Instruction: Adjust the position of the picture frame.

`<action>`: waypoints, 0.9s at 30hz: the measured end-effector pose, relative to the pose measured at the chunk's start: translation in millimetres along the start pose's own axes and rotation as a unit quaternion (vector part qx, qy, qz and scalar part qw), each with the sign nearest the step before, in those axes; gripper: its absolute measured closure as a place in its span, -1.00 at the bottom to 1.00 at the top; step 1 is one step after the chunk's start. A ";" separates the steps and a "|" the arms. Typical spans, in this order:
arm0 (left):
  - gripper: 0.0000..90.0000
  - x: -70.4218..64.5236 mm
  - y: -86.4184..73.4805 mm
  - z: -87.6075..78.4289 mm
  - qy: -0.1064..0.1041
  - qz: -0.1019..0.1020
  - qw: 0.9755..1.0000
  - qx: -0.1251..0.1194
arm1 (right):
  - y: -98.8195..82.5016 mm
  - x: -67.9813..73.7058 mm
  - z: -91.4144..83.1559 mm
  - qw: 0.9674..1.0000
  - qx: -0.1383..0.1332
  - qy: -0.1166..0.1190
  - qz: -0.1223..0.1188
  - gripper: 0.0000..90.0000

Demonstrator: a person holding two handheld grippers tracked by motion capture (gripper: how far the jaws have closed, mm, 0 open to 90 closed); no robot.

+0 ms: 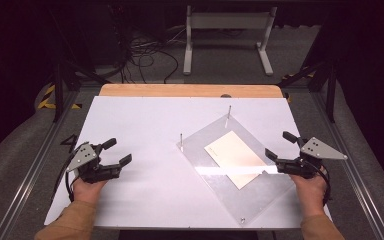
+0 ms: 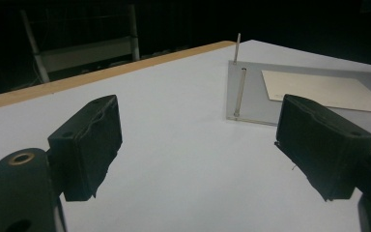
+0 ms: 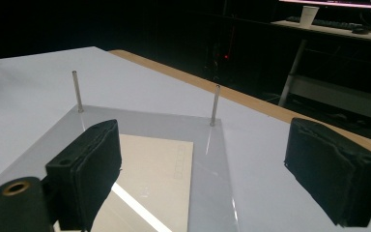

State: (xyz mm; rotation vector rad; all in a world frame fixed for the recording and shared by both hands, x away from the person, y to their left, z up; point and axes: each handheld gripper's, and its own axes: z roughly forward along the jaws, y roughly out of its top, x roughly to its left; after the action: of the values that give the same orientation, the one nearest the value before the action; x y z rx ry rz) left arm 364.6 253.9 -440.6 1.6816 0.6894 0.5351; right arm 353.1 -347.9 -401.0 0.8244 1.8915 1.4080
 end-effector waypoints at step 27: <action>-0.65 0.2 -0.4 1.1 -0.003 -0.009 1.000 0.012 | 0.8 -25.2 -5.5 0.978 0.209 -0.023 -0.002 0.99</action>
State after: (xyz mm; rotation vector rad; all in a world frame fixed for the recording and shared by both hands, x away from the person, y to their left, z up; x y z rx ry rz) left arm 365.3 253.3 -441.2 1.6966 0.7081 0.5113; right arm 364.0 -370.7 -396.0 1.0373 2.1854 0.9866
